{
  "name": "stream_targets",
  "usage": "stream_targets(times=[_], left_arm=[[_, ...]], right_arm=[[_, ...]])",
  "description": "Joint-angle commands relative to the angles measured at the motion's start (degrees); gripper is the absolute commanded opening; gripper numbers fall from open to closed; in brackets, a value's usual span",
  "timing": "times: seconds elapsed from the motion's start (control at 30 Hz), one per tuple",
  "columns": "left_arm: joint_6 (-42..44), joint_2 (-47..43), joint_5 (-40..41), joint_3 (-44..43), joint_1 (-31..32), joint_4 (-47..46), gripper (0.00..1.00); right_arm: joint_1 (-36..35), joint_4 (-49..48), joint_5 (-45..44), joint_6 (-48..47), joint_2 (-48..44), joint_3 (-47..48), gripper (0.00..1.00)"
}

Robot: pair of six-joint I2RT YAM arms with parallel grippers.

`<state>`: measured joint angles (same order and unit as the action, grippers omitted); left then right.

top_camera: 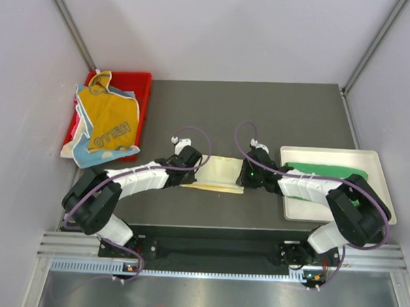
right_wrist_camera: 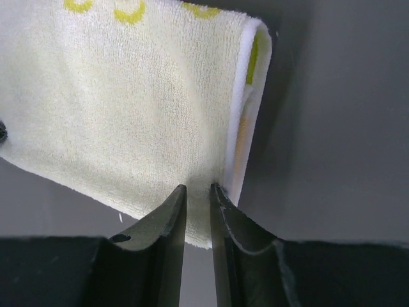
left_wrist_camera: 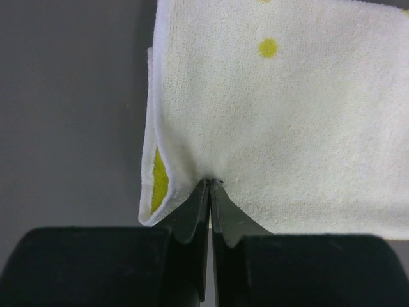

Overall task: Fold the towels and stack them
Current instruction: Fold the towel

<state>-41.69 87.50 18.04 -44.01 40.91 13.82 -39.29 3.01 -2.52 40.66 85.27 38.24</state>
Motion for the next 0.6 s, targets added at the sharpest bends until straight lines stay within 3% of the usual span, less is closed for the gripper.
stream_targets(times=[0.0, 0.17, 0.43, 0.5, 0.57], left_arm=[[1.6, -3.8, -2.7, -1.6, 0.1, 5.2, 0.09], [2.9, -6.2, -8.8, -7.8, 0.1, 6.4, 0.10], [0.3, -1.3, -21.8, -5.0, 0.8, -11.7, 0.12], [0.3, 0.1, -20.5, -5.4, 1.4, -11.0, 0.11], [-0.1, 0.7, -12.8, -6.3, 2.4, -6.1, 0.07]], right_arm=[[-1.0, 4.0, -0.9, 0.4, -4.1, 0.1, 0.22], [-0.9, 8.8, -4.0, 0.4, -10.3, 1.2, 0.27], [1.8, 3.5, -4.2, -0.5, -7.6, 1.1, 0.52], [2.0, 2.4, -4.2, -2.0, -5.1, 3.3, 0.53], [2.1, 1.3, -3.2, -3.0, -2.1, 4.9, 0.54]])
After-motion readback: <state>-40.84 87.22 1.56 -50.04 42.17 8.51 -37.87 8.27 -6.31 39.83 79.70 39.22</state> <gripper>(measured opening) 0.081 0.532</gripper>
